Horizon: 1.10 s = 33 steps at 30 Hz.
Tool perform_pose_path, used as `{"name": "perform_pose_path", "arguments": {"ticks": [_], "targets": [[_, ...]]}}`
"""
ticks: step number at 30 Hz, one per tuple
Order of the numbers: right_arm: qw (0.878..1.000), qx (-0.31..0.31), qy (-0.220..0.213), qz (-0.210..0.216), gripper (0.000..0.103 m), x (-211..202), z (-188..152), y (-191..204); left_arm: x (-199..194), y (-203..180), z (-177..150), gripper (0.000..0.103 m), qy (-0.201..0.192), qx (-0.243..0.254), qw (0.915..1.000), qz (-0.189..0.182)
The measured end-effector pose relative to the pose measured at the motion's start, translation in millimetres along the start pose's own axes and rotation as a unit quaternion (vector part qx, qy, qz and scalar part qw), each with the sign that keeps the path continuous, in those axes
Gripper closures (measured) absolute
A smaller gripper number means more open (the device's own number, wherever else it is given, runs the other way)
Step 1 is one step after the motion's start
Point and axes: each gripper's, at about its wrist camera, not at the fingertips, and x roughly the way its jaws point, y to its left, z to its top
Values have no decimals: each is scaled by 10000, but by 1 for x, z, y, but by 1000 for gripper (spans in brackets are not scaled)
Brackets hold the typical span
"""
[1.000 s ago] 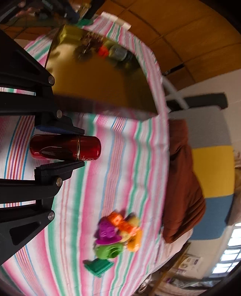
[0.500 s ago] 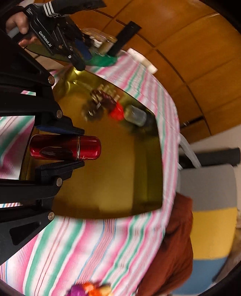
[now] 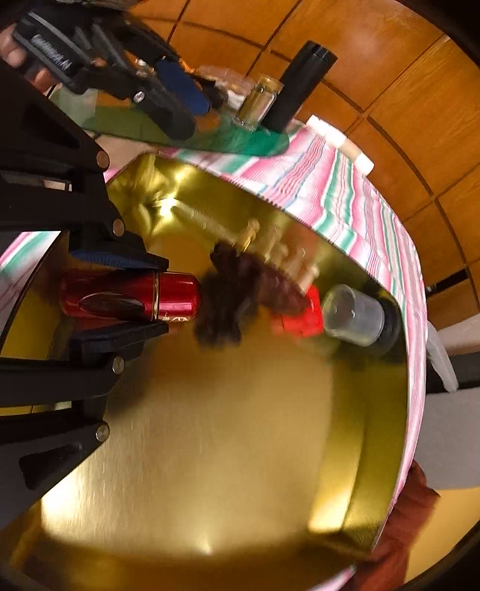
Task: Organize rigid objects
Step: 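Carry the red cylinder to the gold tray and lower it inside with the right gripper, then move both grippers back toward the pile of toys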
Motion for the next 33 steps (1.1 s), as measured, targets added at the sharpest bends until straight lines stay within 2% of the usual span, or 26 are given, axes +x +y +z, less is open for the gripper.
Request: {"name": "perform_pose_path", "arguments": {"ticks": [8,11,13,24,33], "targets": [[9996,-88,-74,240,73,4,3,12,0,-3,-3,50,25,44,10000,-34],[9994,-66,-183,292,64,-5,1,10,-2,-5,-3,49,-1,61,10000,-29],[9992,-64,-268,296,63,-10,0,11,-4,-6,-1,49,-35,67,10000,-43],[9960,-366,-806,-150,62,-50,-7,7,-15,-23,2,49,-140,297,9994,-147],[9903,-318,-1266,-485,62,-95,-13,-22,-22,-41,6,49,-225,550,9979,-256]]}}
